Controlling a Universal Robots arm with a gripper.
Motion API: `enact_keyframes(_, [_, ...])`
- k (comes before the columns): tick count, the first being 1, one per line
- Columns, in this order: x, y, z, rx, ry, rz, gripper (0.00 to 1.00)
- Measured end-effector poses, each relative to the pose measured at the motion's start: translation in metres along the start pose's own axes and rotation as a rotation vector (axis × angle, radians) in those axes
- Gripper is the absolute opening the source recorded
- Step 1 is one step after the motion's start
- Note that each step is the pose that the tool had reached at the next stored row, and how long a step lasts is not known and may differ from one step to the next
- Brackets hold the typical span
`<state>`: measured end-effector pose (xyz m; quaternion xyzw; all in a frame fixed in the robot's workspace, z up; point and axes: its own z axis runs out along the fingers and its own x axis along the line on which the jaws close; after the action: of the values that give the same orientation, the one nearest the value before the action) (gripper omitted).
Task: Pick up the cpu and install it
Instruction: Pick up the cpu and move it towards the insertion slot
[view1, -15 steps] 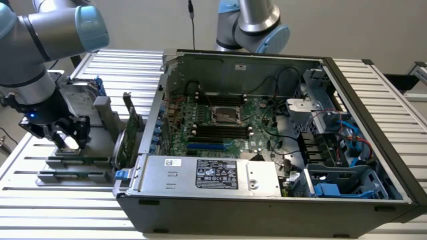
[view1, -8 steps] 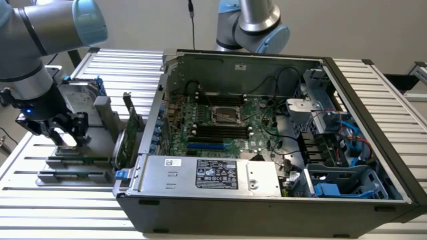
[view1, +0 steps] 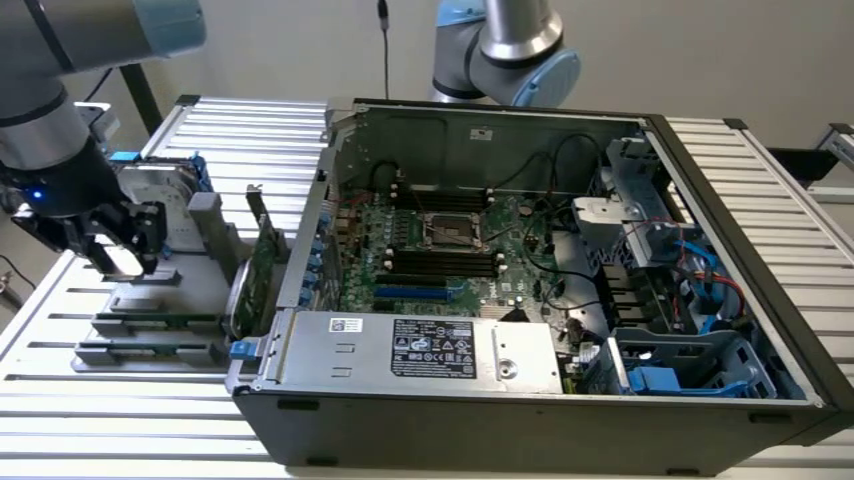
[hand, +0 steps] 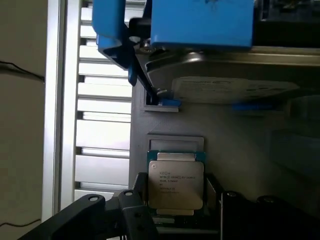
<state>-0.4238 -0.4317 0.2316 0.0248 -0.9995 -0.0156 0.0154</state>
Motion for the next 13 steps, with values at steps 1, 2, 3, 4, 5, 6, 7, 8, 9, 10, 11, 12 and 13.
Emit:
enact_keyframes(1, [-0.001,0.0002,-0.0045,-0.0002,0.0,-0.002,0.55])
enact_keyframes(2, [-0.002,0.0003,-0.0091,-0.0003,0.0001,-0.004,0.55])
enact_keyframes(3, [-0.003,0.0003,-0.0139,-0.0004,0.0006,-0.006,0.55])
enact_keyframes(4, [-0.005,0.0004,-0.0184,-0.0008,0.0008,-0.009,0.55])
enact_keyframes(5, [-0.007,0.0004,-0.023,-0.0014,0.0011,-0.012,0.55])
enact_keyframes(6, [-0.009,0.0005,-0.0275,-0.0022,0.0013,-0.015,0.55])
enact_keyframes(7, [-0.011,0.0005,-0.0321,-0.0029,0.0017,-0.018,0.55])
enact_keyframes(8, [-0.013,0.0005,-0.0368,-0.0036,0.0019,-0.022,0.55])
enact_keyframes(9, [-0.015,0.0006,-0.0413,-0.0044,0.0022,-0.025,0.55])
enact_keyframes(10, [-0.017,0.0006,-0.0459,-0.0051,0.0026,-0.028,0.55])
enact_keyframes(11, [-0.019,0.0007,-0.0506,-0.006,0.0028,-0.031,0.55])
enact_keyframes(12, [-0.021,0.0007,-0.0551,-0.0067,0.0031,-0.034,0.55])
enact_keyframes(13, [-0.023,0.0007,-0.0597,-0.0075,0.0035,-0.037,0.55])
